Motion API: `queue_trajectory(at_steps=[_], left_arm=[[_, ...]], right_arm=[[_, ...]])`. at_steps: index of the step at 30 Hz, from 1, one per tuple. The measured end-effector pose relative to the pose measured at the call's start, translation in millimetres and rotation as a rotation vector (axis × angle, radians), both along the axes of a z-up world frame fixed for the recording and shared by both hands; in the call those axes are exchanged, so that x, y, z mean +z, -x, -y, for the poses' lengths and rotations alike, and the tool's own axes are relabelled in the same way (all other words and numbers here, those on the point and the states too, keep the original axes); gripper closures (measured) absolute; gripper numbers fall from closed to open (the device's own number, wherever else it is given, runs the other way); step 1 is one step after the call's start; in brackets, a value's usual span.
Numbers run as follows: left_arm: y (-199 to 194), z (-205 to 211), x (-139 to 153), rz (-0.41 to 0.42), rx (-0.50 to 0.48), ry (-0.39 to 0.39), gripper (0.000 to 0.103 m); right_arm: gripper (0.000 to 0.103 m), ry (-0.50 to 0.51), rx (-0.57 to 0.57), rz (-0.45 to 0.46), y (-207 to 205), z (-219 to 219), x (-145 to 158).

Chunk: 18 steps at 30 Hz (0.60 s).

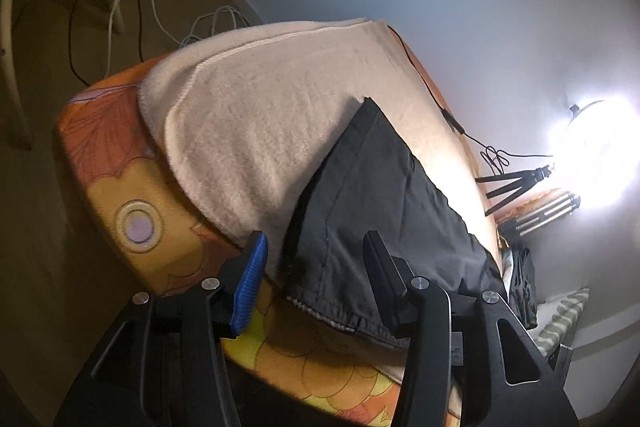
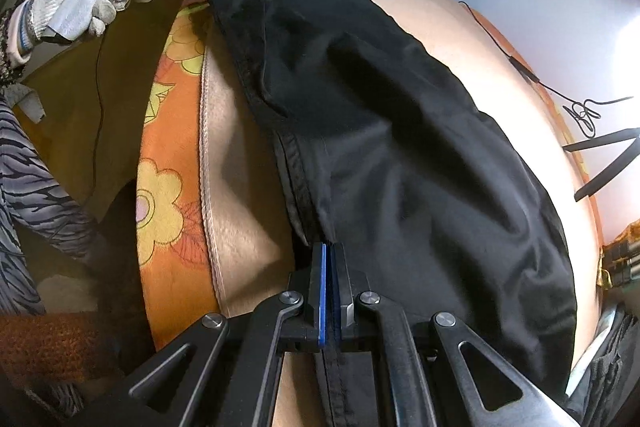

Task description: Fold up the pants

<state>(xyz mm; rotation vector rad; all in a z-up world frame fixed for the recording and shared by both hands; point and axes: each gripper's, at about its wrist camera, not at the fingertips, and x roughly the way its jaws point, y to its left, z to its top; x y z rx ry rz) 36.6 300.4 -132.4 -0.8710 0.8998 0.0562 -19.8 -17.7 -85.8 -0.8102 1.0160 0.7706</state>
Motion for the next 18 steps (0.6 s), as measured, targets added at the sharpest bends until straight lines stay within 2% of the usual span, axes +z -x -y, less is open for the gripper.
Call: queue_trajectory(at_steps=[3,4,5,6,7,8,14,18], left_arm=[[-5.1,9.4,2.5,0.013,-0.039,-0.057,0.057],[-7.0,12.5,2.7,0.018,-0.05,-0.072,0.058],[-9.1,14.9,2.4,0.019,-0.062,-0.08,0.062],[-9.8,16.1,2.2,0.024,-0.07,-0.08,0.069],[-10.9,17.6,2.7,0.026,-0.076,-0.089,0.085],[-10.8,18.7,4.7,0.032,-0.078,-0.109,0.089],[-11.0,22.7,10.3,0.06,-0.092,-0.152,0.091],[-11.5,24.0,10.5,0.061,-0.099,-0.167,0.091]], right_arm=[[0.103,-0.008,-0.002,-0.021,-1.7,-0.8,1.7],[0.1,-0.015,-0.004,-0.037,-2.6,0.3,4.0],[0.087,-0.021,-0.01,-0.053,-4.2,1.7,7.1],[0.08,-0.027,-0.014,-0.057,-5.2,3.0,10.9],[0.071,-0.039,-0.019,-0.058,-7.1,4.7,16.0],[0.07,-0.062,-0.026,-0.06,-8.8,6.7,24.4],[0.066,-0.238,-0.091,-0.085,-35.4,-0.2,77.3],[0.066,-0.301,-0.039,-0.042,-61.4,-40.3,99.2]])
